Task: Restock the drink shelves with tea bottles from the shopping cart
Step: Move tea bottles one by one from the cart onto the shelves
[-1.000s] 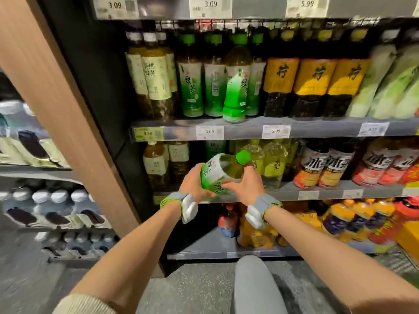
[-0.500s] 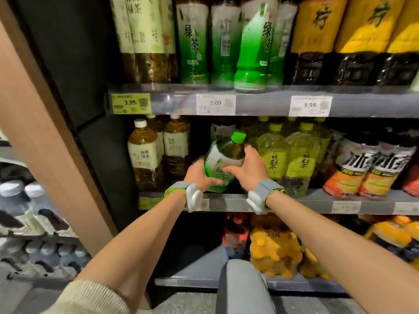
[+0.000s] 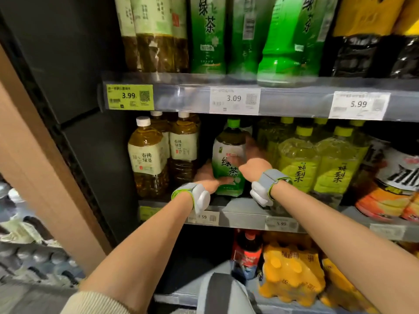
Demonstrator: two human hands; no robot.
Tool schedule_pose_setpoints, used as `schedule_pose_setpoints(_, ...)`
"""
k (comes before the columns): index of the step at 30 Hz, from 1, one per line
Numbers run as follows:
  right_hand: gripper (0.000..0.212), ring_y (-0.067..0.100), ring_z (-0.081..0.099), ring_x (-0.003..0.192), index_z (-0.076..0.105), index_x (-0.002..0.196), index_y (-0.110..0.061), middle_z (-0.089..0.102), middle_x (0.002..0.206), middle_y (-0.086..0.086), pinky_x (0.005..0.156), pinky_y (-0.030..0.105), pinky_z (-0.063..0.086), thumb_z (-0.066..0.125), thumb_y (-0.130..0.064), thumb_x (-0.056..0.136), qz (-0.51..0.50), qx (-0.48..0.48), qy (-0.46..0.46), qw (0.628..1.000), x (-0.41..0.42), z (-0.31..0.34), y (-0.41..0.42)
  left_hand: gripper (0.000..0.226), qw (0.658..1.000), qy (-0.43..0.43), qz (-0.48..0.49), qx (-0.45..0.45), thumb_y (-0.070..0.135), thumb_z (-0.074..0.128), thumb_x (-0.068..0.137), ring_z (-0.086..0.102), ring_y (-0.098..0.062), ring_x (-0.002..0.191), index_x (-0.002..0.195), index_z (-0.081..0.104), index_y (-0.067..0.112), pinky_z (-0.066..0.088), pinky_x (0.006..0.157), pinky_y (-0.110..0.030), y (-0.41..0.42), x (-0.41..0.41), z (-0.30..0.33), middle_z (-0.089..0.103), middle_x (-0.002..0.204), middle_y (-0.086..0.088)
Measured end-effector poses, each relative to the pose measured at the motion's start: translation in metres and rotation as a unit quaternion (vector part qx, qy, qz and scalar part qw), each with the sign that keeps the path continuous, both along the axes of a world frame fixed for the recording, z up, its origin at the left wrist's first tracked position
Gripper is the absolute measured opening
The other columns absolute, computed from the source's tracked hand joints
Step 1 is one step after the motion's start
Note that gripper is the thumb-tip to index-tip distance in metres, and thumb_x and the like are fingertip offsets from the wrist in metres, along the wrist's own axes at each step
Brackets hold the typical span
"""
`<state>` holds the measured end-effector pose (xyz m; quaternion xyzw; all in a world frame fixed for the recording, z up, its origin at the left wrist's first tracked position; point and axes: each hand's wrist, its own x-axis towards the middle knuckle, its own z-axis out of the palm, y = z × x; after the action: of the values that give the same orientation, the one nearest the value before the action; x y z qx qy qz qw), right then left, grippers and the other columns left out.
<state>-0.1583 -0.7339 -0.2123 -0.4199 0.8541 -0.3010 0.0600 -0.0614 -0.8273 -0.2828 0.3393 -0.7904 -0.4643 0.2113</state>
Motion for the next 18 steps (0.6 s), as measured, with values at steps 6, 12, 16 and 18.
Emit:
schedule_pose_setpoints(6, 0.082, 0.034, 0.044, 0.129, 0.010, 0.150, -0.013, 0.030, 0.151, 0.013, 0.099, 0.035, 0.038, 0.062, -0.026, 0.089, -0.010, -0.026, 0.025, 0.999, -0.012, -0.006, -0.012, 0.082, 0.999, -0.014, 0.003, -0.043, 0.036, 0.082, 0.071, 0.052, -0.026, 0.126, 0.139, 0.041, 0.013, 0.043, 0.105, -0.039, -0.010, -0.021, -0.004, 0.054, 0.136, -0.009)
schedule_pose_setpoints(12, 0.074, 0.037, 0.048, 0.123, 0.008, 0.149, -0.009, 0.031, 0.148, 0.016, 0.091, 0.036, 0.041, 0.055, -0.022, 0.093, -0.025, 0.001, 0.059, 0.998, -0.018, 0.000, -0.018, 0.081, 1.000, 0.024, 0.018, -0.004, 0.032, 0.081, 0.072, 0.051, -0.025, 0.127, 0.139, 0.038, 0.017, 0.041, 0.107, -0.041, -0.017, -0.038, -0.013, 0.056, 0.135, -0.006)
schedule_pose_setpoints(16, 0.067, 0.031, 0.036, 0.131, 0.010, 0.147, -0.008, 0.020, 0.150, 0.015, 0.099, 0.033, 0.032, 0.051, -0.020, 0.096, -0.053, 0.035, 0.058, 0.996, -0.027, 0.005, -0.025, 0.079, 0.999, 0.049, 0.003, 0.012, 0.019, 0.076, 0.079, 0.046, -0.024, 0.130, 0.143, 0.031, 0.011, 0.037, 0.110, -0.034, -0.022, -0.052, -0.016, 0.050, 0.139, -0.009)
schedule_pose_setpoints(18, 0.068, 0.029, 0.032, 0.134, 0.009, 0.147, -0.007, 0.020, 0.151, 0.014, 0.102, 0.032, 0.027, 0.051, -0.018, 0.095, -0.065, 0.030, 0.058, 0.996, -0.027, 0.005, -0.029, 0.081, 0.999, 0.051, -0.003, 0.006, 0.018, 0.074, 0.081, 0.044, -0.023, 0.133, 0.145, 0.026, 0.009, 0.035, 0.110, -0.032, -0.024, -0.054, -0.017, 0.047, 0.142, -0.010)
